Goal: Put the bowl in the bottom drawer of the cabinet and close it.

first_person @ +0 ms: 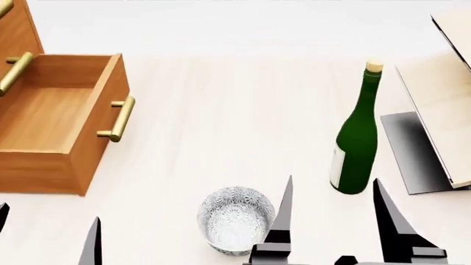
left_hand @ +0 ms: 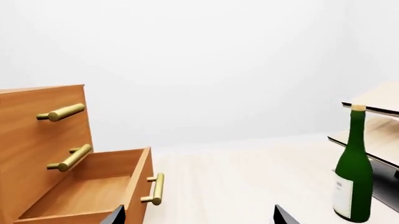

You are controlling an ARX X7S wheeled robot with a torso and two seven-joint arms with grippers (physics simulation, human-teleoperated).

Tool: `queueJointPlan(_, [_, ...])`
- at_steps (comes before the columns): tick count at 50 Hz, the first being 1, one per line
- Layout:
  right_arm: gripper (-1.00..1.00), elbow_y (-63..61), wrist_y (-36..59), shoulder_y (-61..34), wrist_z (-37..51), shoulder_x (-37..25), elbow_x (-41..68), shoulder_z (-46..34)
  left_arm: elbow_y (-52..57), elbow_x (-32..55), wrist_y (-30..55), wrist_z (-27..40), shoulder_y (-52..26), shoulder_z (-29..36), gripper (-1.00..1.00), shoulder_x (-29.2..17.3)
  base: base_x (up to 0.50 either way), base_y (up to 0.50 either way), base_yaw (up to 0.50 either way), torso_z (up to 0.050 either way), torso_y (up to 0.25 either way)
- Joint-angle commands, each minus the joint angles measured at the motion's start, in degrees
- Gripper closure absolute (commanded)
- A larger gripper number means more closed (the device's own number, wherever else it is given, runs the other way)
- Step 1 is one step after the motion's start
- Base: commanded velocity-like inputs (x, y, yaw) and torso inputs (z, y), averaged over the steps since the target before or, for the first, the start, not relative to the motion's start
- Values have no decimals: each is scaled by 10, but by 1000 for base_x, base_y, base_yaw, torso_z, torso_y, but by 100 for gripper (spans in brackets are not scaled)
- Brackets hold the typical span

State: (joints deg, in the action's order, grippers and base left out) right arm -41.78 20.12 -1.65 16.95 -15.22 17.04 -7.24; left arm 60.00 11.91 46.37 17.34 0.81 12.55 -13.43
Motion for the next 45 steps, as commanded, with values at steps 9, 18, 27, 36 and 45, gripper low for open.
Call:
queueJointPlan(9, [-100, 0, -10, 2, -4, 4, -5, 12, -35, -3, -31, 6, -17, -15, -100, 7, 500, 0, 0, 0, 2])
queueJointPlan(18, [-100, 2, -11, 1, 1, 1, -2, 11, -44, 2, -42, 9, -16, -15, -100, 1, 500, 0, 0, 0, 0])
queueJointPlan(27, [-100, 0, -5, 1, 20, -2, -13, 12, -34, 9, -35, 17, -19, -14, -100, -4, 56, 2, 0, 0, 1])
queueJointPlan(36, [-100, 0, -7, 1, 20, -8, -12, 5, -23, 21, -25, 31, -23, -12, -100, -11, 0, 500, 0, 0, 0])
queueJointPlan(45, [-100, 0, -6, 0, 22, -11, -9, 0, -22, 33, -27, 45, -26, -10, -100, -21, 0, 500, 0, 0, 0])
